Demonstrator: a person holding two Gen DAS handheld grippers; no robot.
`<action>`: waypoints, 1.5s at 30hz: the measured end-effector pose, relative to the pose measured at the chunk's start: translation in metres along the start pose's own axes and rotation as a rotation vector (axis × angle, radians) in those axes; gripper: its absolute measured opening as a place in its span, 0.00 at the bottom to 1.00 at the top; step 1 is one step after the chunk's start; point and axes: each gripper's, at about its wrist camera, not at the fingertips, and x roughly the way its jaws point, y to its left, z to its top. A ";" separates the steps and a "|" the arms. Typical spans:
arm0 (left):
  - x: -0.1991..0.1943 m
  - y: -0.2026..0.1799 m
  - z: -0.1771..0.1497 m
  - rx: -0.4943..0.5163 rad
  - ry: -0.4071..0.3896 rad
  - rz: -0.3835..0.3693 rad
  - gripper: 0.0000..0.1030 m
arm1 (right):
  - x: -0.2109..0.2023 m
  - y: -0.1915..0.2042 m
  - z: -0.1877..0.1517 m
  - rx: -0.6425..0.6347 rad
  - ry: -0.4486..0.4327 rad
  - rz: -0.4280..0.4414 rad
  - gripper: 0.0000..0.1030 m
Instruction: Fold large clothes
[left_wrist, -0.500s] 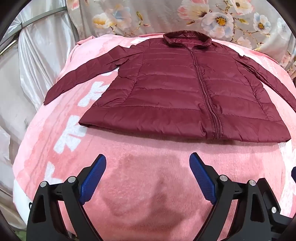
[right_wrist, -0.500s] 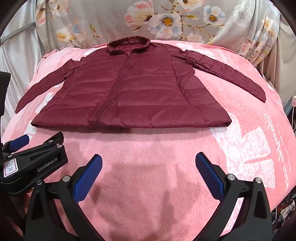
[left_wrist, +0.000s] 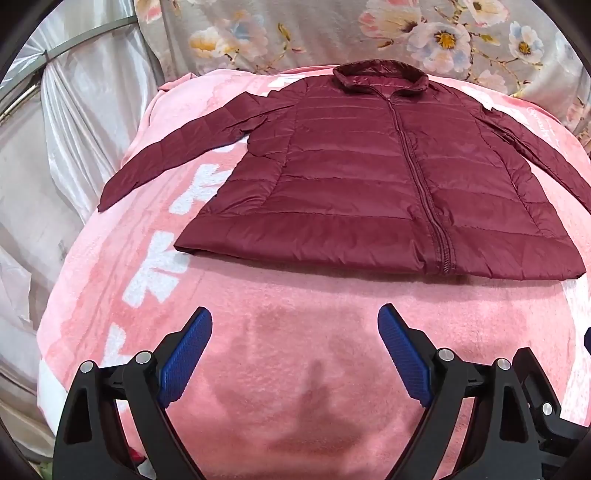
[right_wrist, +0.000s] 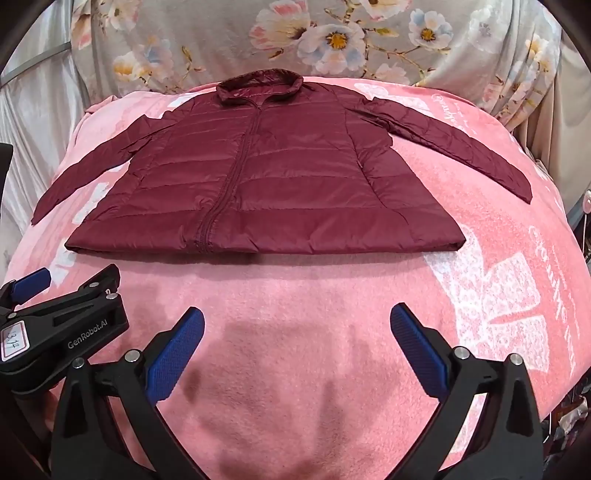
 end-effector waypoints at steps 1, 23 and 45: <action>0.002 0.000 0.000 -0.001 0.002 -0.003 0.85 | 0.000 0.001 0.001 0.002 -0.003 -0.003 0.96; -0.022 -0.007 -0.005 0.034 -0.071 -0.059 0.87 | -0.020 0.020 -0.006 -0.080 -0.054 -0.023 0.95; -0.025 0.011 -0.007 -0.030 -0.067 -0.008 0.87 | -0.027 0.000 -0.001 -0.018 -0.095 -0.020 0.95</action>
